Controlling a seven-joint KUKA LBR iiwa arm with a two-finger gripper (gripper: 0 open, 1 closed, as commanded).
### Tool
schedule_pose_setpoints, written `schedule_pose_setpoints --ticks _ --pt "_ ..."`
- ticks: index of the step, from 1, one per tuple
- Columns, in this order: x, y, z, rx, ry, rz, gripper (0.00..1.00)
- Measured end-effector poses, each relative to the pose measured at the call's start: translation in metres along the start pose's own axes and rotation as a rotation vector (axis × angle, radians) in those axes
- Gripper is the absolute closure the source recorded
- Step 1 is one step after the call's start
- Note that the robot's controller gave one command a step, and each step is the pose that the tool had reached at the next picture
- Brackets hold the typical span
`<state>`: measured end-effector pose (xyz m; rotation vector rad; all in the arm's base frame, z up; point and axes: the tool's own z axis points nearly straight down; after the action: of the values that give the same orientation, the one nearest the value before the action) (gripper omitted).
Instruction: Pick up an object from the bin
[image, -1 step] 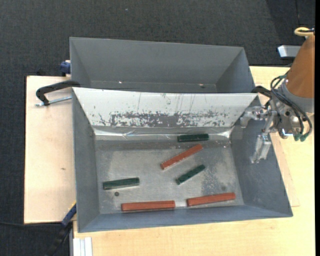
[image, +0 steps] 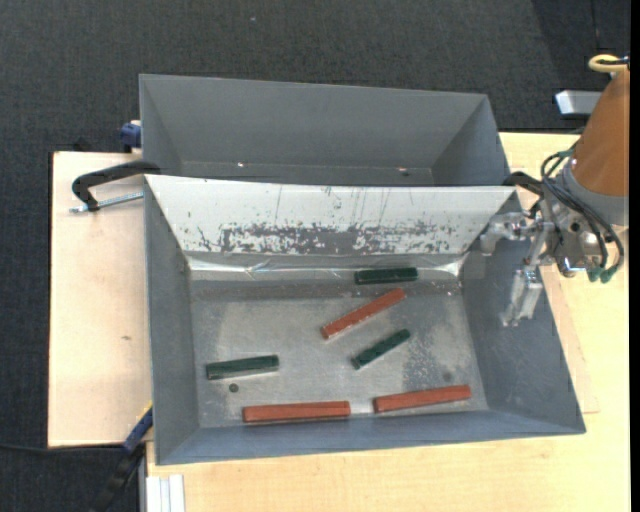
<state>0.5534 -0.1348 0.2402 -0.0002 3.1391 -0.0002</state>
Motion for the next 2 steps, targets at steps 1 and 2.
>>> schedule_pose_setpoints --ticks 1,2 --pt "0.003 0.017 0.050 0.002 -0.006 -0.014 0.00" --pt "0.008 0.039 0.111 0.000 -0.003 -0.033 0.00"
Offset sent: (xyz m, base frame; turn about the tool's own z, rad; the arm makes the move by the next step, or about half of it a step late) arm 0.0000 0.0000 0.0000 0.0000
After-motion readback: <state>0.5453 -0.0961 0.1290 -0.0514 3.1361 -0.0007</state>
